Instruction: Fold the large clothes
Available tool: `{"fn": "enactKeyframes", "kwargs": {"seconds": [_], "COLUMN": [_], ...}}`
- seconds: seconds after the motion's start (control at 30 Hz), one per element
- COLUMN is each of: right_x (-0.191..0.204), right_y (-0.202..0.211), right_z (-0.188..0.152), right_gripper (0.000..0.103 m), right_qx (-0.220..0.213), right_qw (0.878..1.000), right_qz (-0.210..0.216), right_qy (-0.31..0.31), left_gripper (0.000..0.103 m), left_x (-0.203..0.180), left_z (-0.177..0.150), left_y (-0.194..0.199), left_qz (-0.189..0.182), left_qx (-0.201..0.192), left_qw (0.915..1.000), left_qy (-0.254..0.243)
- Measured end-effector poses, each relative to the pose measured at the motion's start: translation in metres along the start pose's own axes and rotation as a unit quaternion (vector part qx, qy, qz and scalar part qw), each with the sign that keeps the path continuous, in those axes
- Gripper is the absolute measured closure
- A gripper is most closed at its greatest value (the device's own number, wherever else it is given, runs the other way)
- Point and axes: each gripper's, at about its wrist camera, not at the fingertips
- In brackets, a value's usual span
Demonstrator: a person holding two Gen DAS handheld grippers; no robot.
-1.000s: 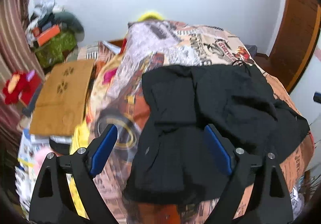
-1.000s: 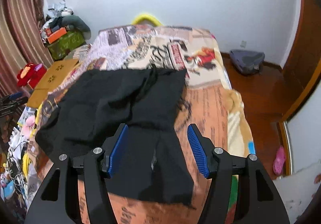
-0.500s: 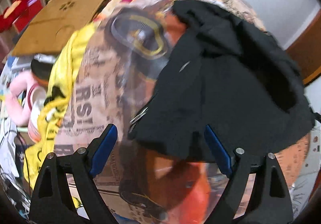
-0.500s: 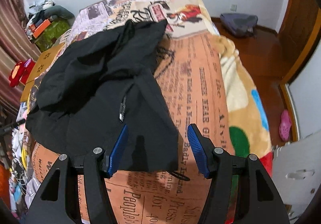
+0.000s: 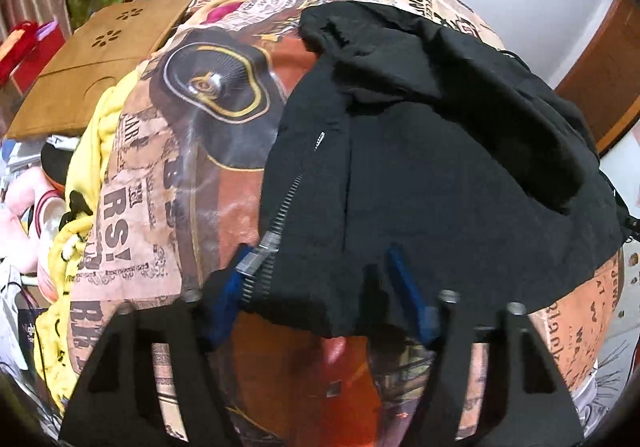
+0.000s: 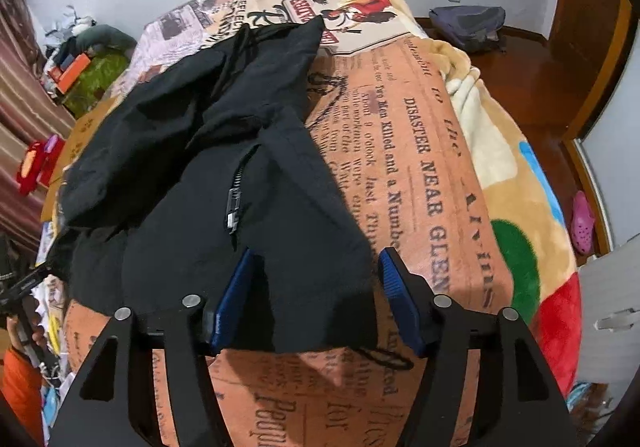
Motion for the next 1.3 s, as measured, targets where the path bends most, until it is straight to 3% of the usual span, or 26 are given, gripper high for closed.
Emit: {"fn": "enactKeyframes", "kwargs": {"seconds": [0.07,0.13,0.17,0.23,0.3,0.37,0.5,0.67,0.83,0.93,1.0,1.1,1.3], "right_x": [0.005,0.013,0.015,0.018,0.017,0.015,0.024,0.049,0.086,0.104,0.109,0.101,0.064], "right_y": [0.004,0.006,0.005,0.007,0.015,0.023,0.036,0.053,0.059,0.052,0.046,0.028,-0.034], "right_z": [-0.003,-0.008,-0.010,-0.012,-0.011,-0.006,0.012,0.045,0.091,0.123,0.144,0.178,0.227], "right_gripper": [0.042,0.044,0.048,0.059,0.082,0.088,0.092,0.094,0.095,0.095,0.096,0.096,0.096], "right_qx": [-0.005,-0.013,-0.016,-0.023,-0.030,-0.040,-0.055,-0.094,-0.140,-0.149,-0.156,-0.159,-0.134], "right_qw": [1.000,0.999,0.999,0.998,0.998,0.998,0.997,0.992,0.980,0.975,0.973,0.975,0.983], "right_qz": [0.013,-0.007,-0.019,-0.036,-0.041,-0.028,-0.011,0.013,0.005,-0.008,-0.020,-0.034,-0.080], "right_qy": [0.009,0.029,0.034,0.041,0.043,0.042,0.054,0.079,0.141,0.163,0.169,0.152,0.098], "left_gripper": [0.050,0.070,0.071,0.075,0.078,0.080,0.084,0.087,0.088,0.088,0.088,0.088,0.088], "left_x": [-0.002,-0.002,0.004,0.006,0.004,-0.001,-0.022,-0.042,-0.063,-0.063,-0.063,-0.048,0.001], "left_z": [0.003,0.003,0.003,0.001,0.002,0.008,0.031,0.076,0.140,0.177,0.196,0.230,0.282], "left_y": [-0.004,-0.015,-0.020,-0.022,-0.016,-0.003,0.030,0.067,0.089,0.088,0.084,0.066,0.008], "left_qz": [0.026,0.079,0.088,0.082,0.072,0.033,-0.017,-0.082,-0.064,-0.084,-0.075,-0.078,-0.033], "left_qx": [0.008,0.028,0.037,0.043,0.041,0.032,-0.004,-0.055,-0.117,-0.130,-0.137,-0.138,-0.136], "left_qw": [0.9996,0.9965,0.9954,0.9957,0.9965,0.9989,0.9998,0.9951,0.9904,0.9875,0.9871,0.9873,0.9891], "left_qy": [-0.002,-0.012,-0.011,-0.003,-0.002,0.003,-0.007,-0.011,-0.037,-0.031,-0.034,-0.011,0.047]}}
Point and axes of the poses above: each gripper's, at about its wrist camera, not at the fingertips, and y roughly against the way its jaws point, x to its left, z to its top, and after that the axes turned 8 degrees about -z, right-handed
